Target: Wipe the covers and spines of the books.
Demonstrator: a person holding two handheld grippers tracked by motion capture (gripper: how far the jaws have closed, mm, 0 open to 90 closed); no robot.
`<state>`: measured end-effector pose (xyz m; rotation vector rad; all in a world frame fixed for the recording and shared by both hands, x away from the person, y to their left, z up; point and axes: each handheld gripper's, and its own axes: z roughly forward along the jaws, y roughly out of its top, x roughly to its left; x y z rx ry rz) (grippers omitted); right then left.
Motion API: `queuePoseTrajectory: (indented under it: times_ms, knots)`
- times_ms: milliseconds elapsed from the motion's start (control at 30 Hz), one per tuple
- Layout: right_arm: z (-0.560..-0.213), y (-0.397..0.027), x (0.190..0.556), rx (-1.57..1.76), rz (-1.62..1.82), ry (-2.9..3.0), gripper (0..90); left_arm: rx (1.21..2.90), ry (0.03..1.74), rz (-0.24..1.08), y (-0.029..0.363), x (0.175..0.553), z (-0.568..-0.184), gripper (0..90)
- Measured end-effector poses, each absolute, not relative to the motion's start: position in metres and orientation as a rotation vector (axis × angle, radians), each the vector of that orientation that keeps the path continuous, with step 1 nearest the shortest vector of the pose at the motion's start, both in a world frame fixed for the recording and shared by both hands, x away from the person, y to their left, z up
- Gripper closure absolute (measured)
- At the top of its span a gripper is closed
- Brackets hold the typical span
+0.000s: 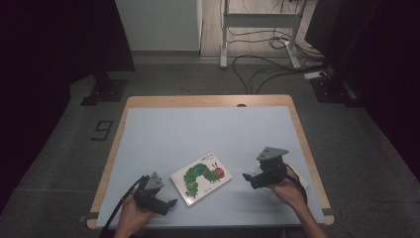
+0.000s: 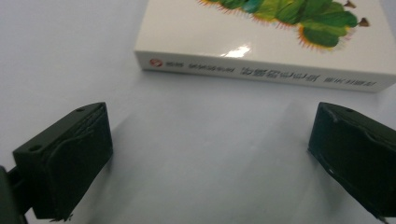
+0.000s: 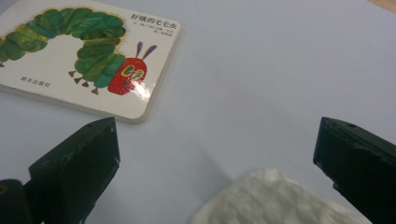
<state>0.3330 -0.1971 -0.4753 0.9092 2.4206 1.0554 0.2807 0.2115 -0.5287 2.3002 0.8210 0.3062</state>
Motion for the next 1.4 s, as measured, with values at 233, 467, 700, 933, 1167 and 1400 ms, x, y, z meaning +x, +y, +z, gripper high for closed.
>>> queuePoseTrajectory:
  times_ms: [233, 467, 700, 933, 1167, 1400]
  knots:
    - [-0.479, -0.178, 0.337, 0.877, 1.057, 2.463, 0.1, 2.314, 0.782, 0.290, 0.200, 0.280, -0.529, 0.0]
    - [-0.486, -0.158, 0.342, 0.850, 1.058, 2.503, 0.3, 2.322, 0.752, 0.279, 0.191, 0.280, -0.529, 0.0]
    - [-0.496, -0.140, 0.348, 0.831, 1.066, 2.551, 0.7, 2.329, 0.729, 0.264, 0.189, 0.281, -0.529, 0.0]
    - [-0.508, -0.121, 0.352, 0.806, 1.080, 2.610, 0.9, 2.334, 0.707, 0.256, 0.188, 0.282, -0.529, 0.0]
    - [-0.518, -0.105, 0.357, 0.795, 1.086, 2.662, 0.5, 2.334, 0.707, 0.253, 0.189, 0.282, -0.529, 0.0]
    - [-0.524, -0.094, 0.368, 0.821, 1.134, 2.698, 0.0, 2.332, 0.708, 0.253, 0.189, 0.282, -0.529, 0.0]
